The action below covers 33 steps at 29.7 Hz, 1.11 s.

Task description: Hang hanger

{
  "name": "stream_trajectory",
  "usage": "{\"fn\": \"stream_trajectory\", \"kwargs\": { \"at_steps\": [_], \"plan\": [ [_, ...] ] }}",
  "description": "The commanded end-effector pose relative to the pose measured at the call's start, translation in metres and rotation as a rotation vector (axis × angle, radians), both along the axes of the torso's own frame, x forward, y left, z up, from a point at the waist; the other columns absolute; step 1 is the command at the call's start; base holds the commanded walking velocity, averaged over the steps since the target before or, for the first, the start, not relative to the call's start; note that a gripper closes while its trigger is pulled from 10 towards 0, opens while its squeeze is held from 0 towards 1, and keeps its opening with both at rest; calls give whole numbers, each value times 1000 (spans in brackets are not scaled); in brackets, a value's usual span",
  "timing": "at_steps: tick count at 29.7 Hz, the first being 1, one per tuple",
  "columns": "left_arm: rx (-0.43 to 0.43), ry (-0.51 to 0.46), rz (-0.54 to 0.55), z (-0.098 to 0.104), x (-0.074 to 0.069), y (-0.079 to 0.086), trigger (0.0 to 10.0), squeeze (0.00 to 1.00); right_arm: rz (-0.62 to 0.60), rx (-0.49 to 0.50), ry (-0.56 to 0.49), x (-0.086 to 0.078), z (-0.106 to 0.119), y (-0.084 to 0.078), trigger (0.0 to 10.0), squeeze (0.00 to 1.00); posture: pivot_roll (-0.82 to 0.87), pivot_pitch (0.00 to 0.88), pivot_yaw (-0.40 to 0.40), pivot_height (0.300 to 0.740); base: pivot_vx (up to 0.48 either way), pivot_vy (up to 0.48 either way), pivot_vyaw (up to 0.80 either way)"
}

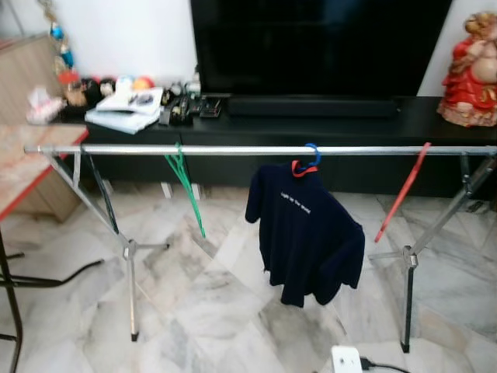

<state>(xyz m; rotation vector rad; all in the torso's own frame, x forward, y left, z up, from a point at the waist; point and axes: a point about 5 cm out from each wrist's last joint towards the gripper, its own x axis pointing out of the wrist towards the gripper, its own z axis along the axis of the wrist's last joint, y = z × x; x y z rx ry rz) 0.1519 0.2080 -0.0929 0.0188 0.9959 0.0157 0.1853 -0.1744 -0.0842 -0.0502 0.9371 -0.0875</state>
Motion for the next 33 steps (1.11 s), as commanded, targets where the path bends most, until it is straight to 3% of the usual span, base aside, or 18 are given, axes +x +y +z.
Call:
{"fn": "stream_trajectory", "kwargs": {
  "at_steps": [1,13,25,33],
  "plan": [
    [12,11,19,0,-4,6,10000,0,10,24,-7,5,2,10,10000,0,40,38,45,740,0,0,0],
    [8,12,-30,0,-3,4,10000,0,15,25,10,4,1,10,10000,0,39,37,46,740,0,-77,-766],
    [3,19,-8,-1,-5,5,10000,0,17,26,16,3,0,10,10000,0,35,24,50,740,0,-105,-753],
    [3,-1,-21,2,2,5,10000,0,18,26,18,1,-1,11,10000,0,23,0,67,740,0,-198,-750]
  ]
}}
